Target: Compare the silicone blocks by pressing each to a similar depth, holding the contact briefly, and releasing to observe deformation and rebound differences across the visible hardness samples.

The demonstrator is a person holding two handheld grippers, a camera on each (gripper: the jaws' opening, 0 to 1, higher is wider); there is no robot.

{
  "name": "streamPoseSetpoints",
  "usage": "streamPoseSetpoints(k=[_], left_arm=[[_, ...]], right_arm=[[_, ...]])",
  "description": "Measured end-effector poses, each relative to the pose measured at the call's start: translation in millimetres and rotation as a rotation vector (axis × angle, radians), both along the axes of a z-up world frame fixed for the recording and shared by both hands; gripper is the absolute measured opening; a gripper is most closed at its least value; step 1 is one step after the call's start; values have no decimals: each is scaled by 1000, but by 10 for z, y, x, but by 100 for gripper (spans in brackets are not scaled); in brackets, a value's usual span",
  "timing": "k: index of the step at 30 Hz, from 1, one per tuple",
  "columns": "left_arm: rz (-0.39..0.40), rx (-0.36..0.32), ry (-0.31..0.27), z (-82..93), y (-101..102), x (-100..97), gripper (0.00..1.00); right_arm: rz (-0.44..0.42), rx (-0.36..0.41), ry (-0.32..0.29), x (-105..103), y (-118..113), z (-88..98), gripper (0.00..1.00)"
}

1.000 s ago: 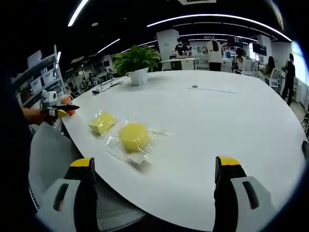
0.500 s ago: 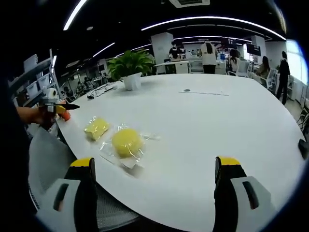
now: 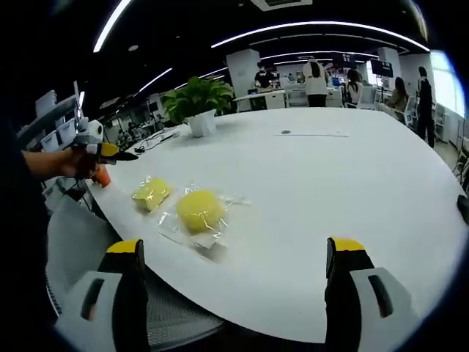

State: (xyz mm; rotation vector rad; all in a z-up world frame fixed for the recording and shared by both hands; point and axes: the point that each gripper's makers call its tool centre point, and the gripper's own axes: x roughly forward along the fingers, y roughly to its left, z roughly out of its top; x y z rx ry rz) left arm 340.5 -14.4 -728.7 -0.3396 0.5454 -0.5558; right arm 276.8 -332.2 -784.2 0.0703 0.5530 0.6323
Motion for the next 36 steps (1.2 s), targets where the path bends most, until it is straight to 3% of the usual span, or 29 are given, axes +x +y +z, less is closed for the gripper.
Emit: streamPoseSetpoints(k=[14, 20, 29, 31, 32, 33, 34, 36], left_arm=[[-21, -60, 12, 39, -312, 299, 100], [-29, -106, 51, 50, -528, 393, 100], [-36, -116, 129, -211, -746, 439, 99], [-41, -136, 167, -289, -811, 425, 95], [-42, -141, 158, -300, -832, 437, 90], [-43, -140, 154, -315, -847, 438, 87], [-44, -131, 165, -377, -861, 451, 87], [-52, -133, 182, -420, -912, 442, 89]], right_arm=[[2, 12, -1, -13, 13, -3, 96], [9, 14, -12, -9, 17, 41, 96], [5, 37, -8, -48, 70, 14, 96], [10, 33, -11, -57, 80, 8, 96], [7, 35, -13, -51, 75, 7, 96], [-5, 50, -12, -36, 63, 7, 96], [-41, 101, -9, -3, 59, 47, 96], [-65, 123, -20, 27, 32, 103, 96]])
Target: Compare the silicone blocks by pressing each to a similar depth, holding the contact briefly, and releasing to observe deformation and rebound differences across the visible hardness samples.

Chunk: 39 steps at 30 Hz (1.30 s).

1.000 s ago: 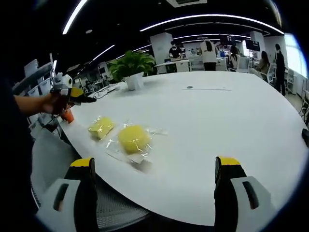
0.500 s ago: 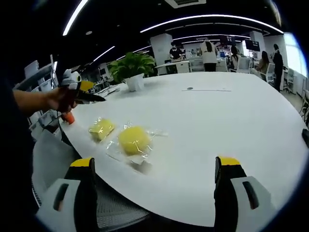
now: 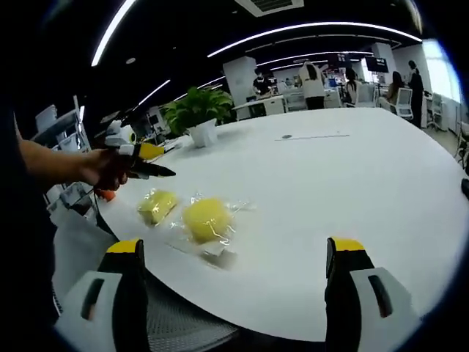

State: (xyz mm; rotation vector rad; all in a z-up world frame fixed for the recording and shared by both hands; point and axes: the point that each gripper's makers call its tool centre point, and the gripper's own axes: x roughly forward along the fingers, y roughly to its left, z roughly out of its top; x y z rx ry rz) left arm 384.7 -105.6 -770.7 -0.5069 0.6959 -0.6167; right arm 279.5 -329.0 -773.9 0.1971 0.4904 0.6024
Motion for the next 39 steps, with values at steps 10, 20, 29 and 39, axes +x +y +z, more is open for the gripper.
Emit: streamPoseSetpoints(k=[10, 20, 29, 39], left_arm=[[69, -79, 155, -346, -84, 52, 64], [25, -66, 296, -621, -264, -49, 40], [54, -80, 391, -790, -297, -14, 24], [76, -107, 475, -938, -413, 13, 18]], right_arm=[[53, -46, -16, -6, 80, 76, 96], [58, -48, 7, -44, 58, 27, 96], [46, -36, 22, -50, 65, 4, 96], [29, -23, 37, -60, 50, -33, 96]])
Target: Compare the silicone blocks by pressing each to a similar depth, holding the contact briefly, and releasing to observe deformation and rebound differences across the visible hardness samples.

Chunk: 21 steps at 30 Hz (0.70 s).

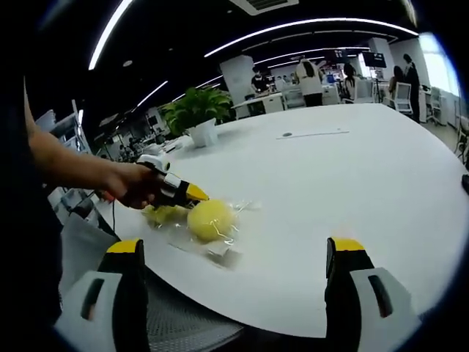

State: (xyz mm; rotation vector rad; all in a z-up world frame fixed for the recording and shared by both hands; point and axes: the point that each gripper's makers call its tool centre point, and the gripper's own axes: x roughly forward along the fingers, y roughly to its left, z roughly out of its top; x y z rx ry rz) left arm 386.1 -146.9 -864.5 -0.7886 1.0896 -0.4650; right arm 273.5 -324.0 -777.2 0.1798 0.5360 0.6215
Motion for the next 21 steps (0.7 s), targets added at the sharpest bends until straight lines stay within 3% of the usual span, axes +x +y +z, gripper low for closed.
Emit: streamPoseSetpoints(k=[4, 14, 21], left_arm=[[-40, 21, -75, 61, -27, 34, 3], [-61, 34, -105, 80, -39, 29, 0], [-44, 4, -157, 276, -85, 36, 0]], right_arm=[[-6, 3, 7, 1, -19, -23, 96], [-11, 10, 15, 10, -13, -37, 96], [-7, 14, 27, -12, -18, -59, 96]])
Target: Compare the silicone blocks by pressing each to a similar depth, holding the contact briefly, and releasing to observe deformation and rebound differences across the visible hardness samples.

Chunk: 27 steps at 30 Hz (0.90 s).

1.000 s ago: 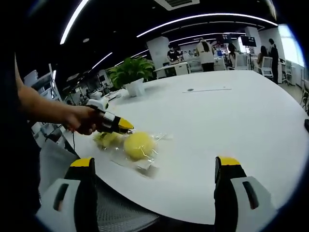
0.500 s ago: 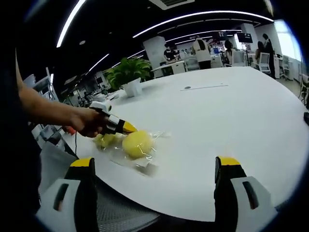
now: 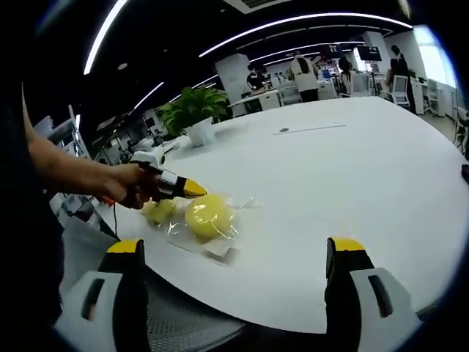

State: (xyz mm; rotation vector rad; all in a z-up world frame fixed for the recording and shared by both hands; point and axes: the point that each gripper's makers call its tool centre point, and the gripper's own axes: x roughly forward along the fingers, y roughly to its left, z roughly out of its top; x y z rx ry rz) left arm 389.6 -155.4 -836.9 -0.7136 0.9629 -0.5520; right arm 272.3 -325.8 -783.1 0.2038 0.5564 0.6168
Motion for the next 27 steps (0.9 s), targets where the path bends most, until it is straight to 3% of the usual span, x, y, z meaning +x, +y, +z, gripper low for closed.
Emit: streamPoseSetpoints(k=[2, 5, 8, 11, 15, 19, 23, 27], left_arm=[[37, -85, 30, 147, -41, 22, 0], [-12, -42, -67, 251, -19, 44, 0], [-21, -32, -74, 274, -6, 14, 0], [-36, -8, -131, 325, 16, 3, 0], [-23, -17, -146, 411, 40, 19, 0], [-35, -8, -202, 518, 50, 36, 0], [-104, 91, -306, 561, 59, 7, 0], [-157, 137, -382, 660, -1, -27, 0]], right_arm=[[4, 0, -2, 4, -3, 12, 96], [0, 10, -6, 7, -12, 48, 96], [-5, 17, -6, 6, -11, 71, 96], [-4, 16, -12, 10, -11, 100, 96], [-2, 19, -25, 22, 1, 154, 96], [4, 33, -28, 1, 36, 181, 96], [9, 45, -18, -37, 61, 186, 96], [16, 45, -22, -40, 70, 227, 96]])
